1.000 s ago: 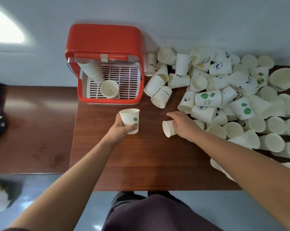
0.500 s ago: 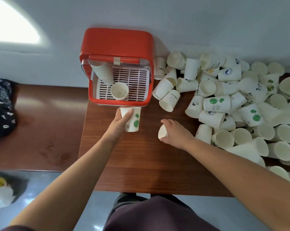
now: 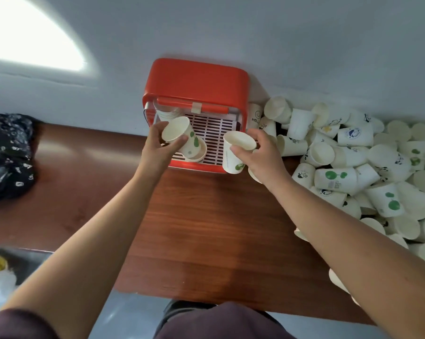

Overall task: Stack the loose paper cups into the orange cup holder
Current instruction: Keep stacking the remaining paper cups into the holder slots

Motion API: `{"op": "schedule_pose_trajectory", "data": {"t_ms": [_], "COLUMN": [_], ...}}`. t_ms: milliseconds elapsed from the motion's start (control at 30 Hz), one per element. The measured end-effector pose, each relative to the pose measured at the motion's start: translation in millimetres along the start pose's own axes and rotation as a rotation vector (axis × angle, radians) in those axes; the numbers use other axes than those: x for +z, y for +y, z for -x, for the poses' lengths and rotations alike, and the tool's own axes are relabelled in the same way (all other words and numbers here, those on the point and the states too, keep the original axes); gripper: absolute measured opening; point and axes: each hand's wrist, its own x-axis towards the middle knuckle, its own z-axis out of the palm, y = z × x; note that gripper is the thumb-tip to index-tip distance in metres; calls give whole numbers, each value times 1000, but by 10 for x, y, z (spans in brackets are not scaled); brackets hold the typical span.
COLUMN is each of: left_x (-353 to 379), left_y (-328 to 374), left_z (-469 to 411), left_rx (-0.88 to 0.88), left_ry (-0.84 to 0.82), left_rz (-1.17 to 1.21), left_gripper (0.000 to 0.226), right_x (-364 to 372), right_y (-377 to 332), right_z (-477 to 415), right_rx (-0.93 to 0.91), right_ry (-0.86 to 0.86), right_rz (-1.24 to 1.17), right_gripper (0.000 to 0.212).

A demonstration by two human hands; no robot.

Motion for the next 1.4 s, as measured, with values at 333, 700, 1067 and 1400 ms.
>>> {"op": "schedule_pose_trajectory", "data": {"t_ms": [333,700,1067,1400], "left_x": [125,-103,-224,-95], "left_y": [-221,-379,-238,-323], "left_z": [-263,-402,-297,-189], "left_rx": [186,82,44,172], "left_ry": [-110,-409,-328,-186], "left_rz": [-574,-716,-372,-553], "left_gripper": [72,91,41,48], "right_x": [174,624,1036,1091], "right_y": [7,-154,-55,73], "right_z": [-19,-79,-179,-172], "right_rx": [-23,-126,-105,-50], "right_ry": [56,20,-166,-88], "right_rz": [-8,-79,213,235], "right_gripper": [45,56,69,67]}}
